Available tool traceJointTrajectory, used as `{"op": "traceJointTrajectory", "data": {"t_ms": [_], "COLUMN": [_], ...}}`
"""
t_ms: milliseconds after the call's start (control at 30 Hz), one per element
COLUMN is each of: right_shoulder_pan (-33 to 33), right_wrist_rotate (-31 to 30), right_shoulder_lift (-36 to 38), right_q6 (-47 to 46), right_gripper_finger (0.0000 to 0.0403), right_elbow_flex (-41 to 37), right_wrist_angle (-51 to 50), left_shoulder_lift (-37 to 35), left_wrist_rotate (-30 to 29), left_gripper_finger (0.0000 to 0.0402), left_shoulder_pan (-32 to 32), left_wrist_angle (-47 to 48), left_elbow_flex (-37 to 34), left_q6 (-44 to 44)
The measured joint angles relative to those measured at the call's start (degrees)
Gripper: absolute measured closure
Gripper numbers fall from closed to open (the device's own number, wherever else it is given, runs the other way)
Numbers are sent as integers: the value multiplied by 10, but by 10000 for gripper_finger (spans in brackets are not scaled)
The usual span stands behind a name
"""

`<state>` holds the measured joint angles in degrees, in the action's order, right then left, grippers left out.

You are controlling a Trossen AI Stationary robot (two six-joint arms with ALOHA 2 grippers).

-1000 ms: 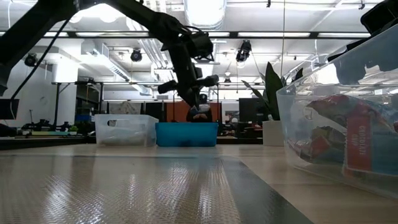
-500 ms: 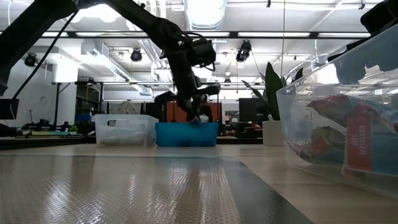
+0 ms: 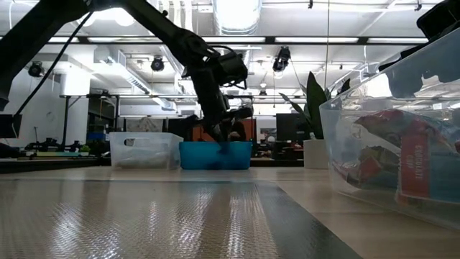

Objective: Pick and place Granola Bars by type
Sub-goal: Put the blue granola bar into the blue bin

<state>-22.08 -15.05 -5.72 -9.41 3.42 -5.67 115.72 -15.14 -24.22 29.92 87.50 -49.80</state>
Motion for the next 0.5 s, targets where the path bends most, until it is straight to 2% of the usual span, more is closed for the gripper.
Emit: {"op": "traceJointTrajectory", "data": {"t_ms": [500], "right_shoulder_pan": [0], "right_wrist_rotate": [0], "right_shoulder_lift": [0], "right_q6": [0], "right_gripper_finger": [220], "right_elbow_flex": [0], "right_wrist_angle": [0], "left_shoulder_lift": [-1], "left_wrist_rotate": [10], "left_gripper_finger": [319], "left_shoulder_pan": [-1], "left_wrist_angle": [-42], "left_elbow_flex": [-2], "left_q6": [6]}}
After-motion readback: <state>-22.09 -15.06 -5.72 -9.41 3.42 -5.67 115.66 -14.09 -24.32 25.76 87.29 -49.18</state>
